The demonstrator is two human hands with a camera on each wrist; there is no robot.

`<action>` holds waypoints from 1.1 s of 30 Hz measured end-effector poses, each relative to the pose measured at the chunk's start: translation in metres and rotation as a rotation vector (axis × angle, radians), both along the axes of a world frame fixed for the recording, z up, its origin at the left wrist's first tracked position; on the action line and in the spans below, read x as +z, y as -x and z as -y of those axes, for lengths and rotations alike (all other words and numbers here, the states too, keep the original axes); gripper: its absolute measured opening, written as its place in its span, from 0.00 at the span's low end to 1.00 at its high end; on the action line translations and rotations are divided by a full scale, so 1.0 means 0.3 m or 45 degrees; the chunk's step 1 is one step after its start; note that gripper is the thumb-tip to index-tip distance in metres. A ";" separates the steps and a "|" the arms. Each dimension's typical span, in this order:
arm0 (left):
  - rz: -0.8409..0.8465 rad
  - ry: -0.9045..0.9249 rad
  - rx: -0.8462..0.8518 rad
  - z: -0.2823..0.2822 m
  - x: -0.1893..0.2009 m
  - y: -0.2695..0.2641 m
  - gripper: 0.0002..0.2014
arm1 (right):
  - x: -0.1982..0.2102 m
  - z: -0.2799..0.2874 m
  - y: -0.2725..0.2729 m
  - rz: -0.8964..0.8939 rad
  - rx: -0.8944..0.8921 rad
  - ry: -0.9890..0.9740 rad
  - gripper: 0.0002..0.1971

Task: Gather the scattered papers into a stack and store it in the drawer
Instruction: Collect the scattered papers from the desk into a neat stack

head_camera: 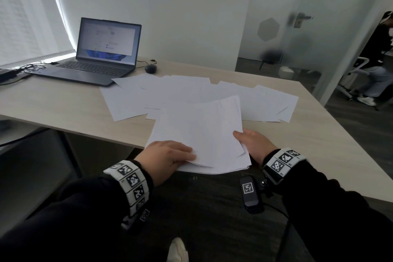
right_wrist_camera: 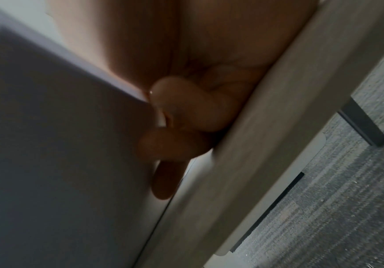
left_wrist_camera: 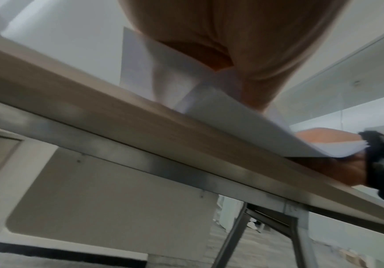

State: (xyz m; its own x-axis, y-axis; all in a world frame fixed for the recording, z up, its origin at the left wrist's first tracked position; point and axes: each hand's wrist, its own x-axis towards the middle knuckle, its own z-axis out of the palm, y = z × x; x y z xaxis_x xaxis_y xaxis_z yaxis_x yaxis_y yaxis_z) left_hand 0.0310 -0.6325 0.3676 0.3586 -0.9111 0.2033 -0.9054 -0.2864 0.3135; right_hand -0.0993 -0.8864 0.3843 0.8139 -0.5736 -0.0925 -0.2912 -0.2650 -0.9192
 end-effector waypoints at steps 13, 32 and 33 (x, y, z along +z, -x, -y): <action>-0.004 -0.175 0.571 0.009 -0.019 0.004 0.40 | 0.013 -0.016 -0.007 0.065 0.000 -0.172 0.11; -0.468 0.088 0.586 0.150 0.070 0.135 0.36 | 0.026 -0.009 0.280 0.245 -0.064 -0.196 0.16; -0.595 0.185 0.593 0.174 0.091 0.141 0.37 | 0.037 -0.002 0.306 0.300 -0.089 -0.194 0.15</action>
State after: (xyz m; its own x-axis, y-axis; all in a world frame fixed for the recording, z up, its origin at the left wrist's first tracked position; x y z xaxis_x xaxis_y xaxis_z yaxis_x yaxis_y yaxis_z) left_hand -0.0114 -0.6846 0.3951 0.7873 -0.6153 0.0404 -0.4577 -0.5392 0.7069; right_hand -0.1911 -0.8858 0.3954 0.7823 -0.6229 0.0045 -0.0779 -0.1051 -0.9914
